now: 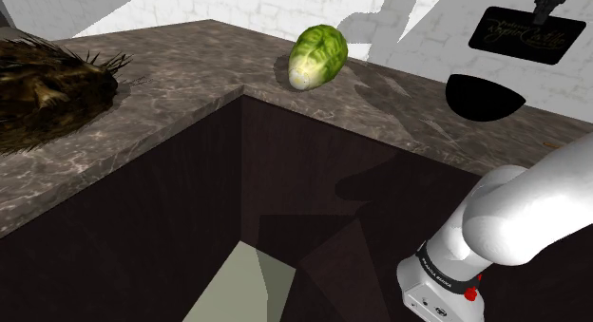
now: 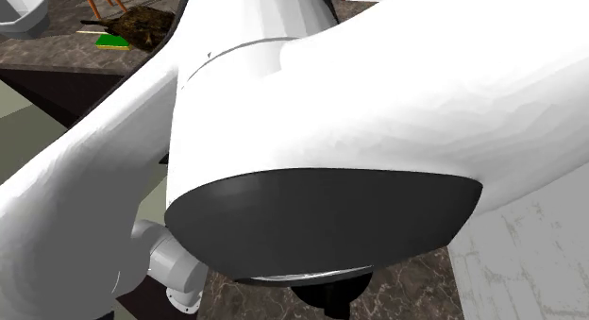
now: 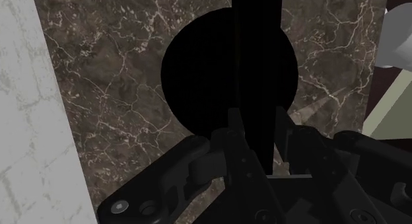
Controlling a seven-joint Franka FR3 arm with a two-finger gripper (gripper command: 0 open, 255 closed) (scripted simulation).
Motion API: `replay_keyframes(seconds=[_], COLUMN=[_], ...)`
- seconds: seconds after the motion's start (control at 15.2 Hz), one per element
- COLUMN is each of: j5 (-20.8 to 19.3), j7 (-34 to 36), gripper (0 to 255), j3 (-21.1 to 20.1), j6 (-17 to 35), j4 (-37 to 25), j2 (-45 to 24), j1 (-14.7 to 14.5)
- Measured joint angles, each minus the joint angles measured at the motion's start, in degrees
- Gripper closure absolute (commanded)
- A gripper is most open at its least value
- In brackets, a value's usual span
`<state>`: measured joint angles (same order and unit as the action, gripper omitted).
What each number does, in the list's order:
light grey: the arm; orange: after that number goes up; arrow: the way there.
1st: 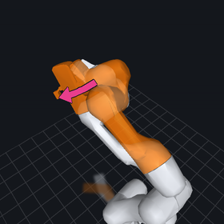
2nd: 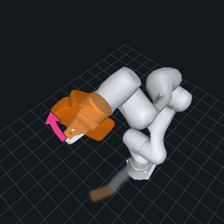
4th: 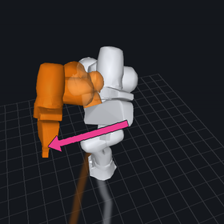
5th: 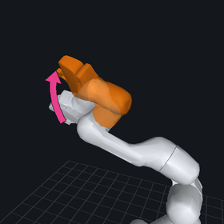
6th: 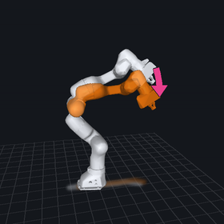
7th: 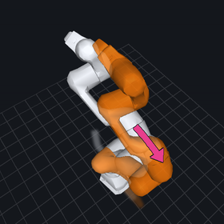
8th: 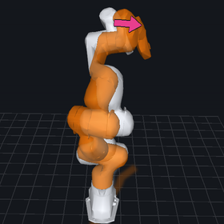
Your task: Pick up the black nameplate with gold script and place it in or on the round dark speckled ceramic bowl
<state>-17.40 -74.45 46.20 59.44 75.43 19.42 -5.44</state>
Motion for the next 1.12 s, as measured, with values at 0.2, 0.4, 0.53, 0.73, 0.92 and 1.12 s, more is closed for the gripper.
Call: replay_keyframes(seconds=[0.2,0.4,0.53,0.73,0.92,1.12], j5=[-1.19,-2.21,-2.74,-3.40,-3.99,-4.40], j7=[1.55,3.16,3.98,4.97,5.73,6.43], gripper=[255,255,255,255,255,255], j3=[-1.59,-3.21,-3.89,-4.50,-4.77,-5.02], j6=[2.48,4.64,6.05,8.23,10.42,12.13], j4=[4.90,9.56,12.37,16.29,19.93,22.78], j2=[2.77,5.46,6.96,8.81,10.38,11.57], j1=[0.72,1.50,1.97,2.56,3.07,3.45])
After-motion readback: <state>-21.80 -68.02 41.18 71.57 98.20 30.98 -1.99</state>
